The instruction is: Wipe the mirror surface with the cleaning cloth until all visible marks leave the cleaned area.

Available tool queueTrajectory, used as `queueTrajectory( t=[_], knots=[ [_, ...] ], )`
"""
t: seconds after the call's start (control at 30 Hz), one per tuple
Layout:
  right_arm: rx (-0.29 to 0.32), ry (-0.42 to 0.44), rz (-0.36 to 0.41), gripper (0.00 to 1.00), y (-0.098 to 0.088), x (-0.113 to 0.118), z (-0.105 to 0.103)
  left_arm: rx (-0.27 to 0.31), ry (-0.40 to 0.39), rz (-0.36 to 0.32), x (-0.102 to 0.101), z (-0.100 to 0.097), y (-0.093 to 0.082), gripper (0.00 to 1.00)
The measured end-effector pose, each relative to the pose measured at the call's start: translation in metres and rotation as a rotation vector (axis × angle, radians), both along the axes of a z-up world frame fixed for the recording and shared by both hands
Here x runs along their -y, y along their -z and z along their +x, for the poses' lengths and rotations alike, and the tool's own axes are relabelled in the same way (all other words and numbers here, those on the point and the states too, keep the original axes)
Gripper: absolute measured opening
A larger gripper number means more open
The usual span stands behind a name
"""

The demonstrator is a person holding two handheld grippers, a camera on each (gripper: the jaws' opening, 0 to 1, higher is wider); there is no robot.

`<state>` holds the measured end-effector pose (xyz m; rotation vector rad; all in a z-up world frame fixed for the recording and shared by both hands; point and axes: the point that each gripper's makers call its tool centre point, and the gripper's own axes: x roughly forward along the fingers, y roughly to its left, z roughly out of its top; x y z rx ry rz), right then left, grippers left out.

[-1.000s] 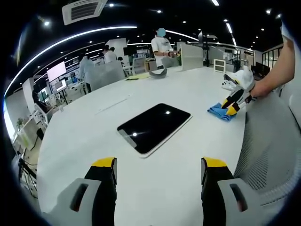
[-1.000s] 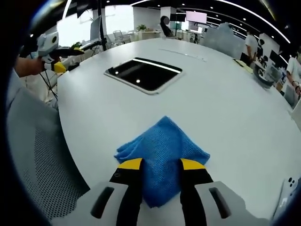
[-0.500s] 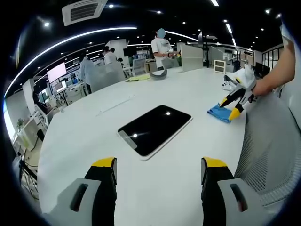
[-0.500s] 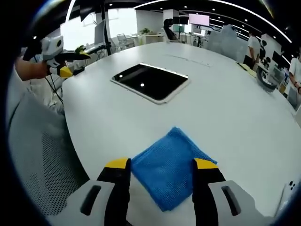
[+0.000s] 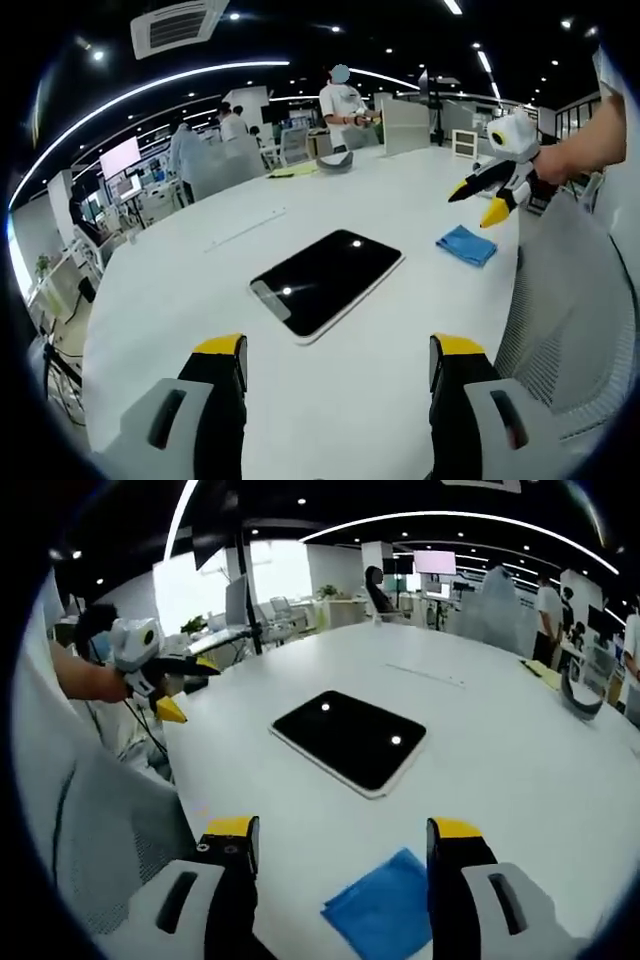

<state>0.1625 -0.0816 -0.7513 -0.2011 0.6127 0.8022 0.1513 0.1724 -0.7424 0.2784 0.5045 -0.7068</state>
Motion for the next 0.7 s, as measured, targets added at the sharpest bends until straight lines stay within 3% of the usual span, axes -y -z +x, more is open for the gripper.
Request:
queueTrajectory(
  t=[0.2,0.43,0.7],
  knots=[
    [0.015,0.015,0.029,0.84,-0.009,-0.005,0.005,0.0,-0.001,-0.022,0.004,-0.001,-0.009,0.78],
    [0.011,0.021,0.107,0.98,-0.017,-0.016,0.007,-0.02,0.003,-0.052,0.006,-0.001,-0.016,0.97],
    [0.002,-0.007,0.126,1.0,-0.023,-0.028,0.005,-0.048,0.018,-0.069,0.008,-0.003,-0.018,0.99]
  ],
)
